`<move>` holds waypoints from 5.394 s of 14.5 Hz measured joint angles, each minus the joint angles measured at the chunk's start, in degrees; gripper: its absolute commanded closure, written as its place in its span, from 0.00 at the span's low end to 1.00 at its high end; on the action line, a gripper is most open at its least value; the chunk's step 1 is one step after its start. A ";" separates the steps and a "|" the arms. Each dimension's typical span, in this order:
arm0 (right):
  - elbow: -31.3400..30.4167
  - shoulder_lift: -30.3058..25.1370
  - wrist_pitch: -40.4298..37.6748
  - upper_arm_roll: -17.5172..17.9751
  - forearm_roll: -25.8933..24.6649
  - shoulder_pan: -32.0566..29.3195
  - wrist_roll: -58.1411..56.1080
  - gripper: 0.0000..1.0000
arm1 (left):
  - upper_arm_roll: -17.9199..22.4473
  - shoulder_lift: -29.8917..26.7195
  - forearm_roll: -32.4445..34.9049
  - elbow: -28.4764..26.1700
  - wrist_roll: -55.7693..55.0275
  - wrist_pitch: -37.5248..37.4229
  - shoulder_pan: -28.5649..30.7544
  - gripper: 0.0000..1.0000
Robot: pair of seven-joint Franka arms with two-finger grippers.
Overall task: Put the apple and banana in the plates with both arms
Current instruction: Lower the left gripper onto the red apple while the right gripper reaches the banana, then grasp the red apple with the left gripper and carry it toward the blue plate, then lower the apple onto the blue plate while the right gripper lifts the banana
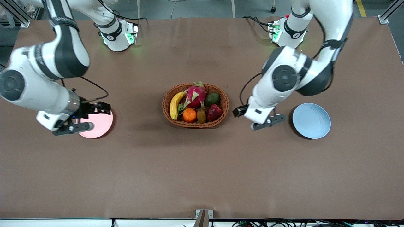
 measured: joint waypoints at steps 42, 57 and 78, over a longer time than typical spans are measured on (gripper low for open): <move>-3.42 16.59 21.53 0.01 5.89 22.29 0.51 0.40 | 0.30 3.46 8.32 -0.63 -37.29 1.62 -7.43 0.97; -3.29 16.91 22.02 -0.10 -0.01 24.42 0.50 0.44 | 0.47 -5.32 8.32 -9.92 7.80 -3.89 22.59 0.98; -2.08 16.96 22.13 -0.52 -3.64 24.50 0.56 0.95 | 0.43 -2.00 8.32 -28.72 25.82 21.29 36.10 0.12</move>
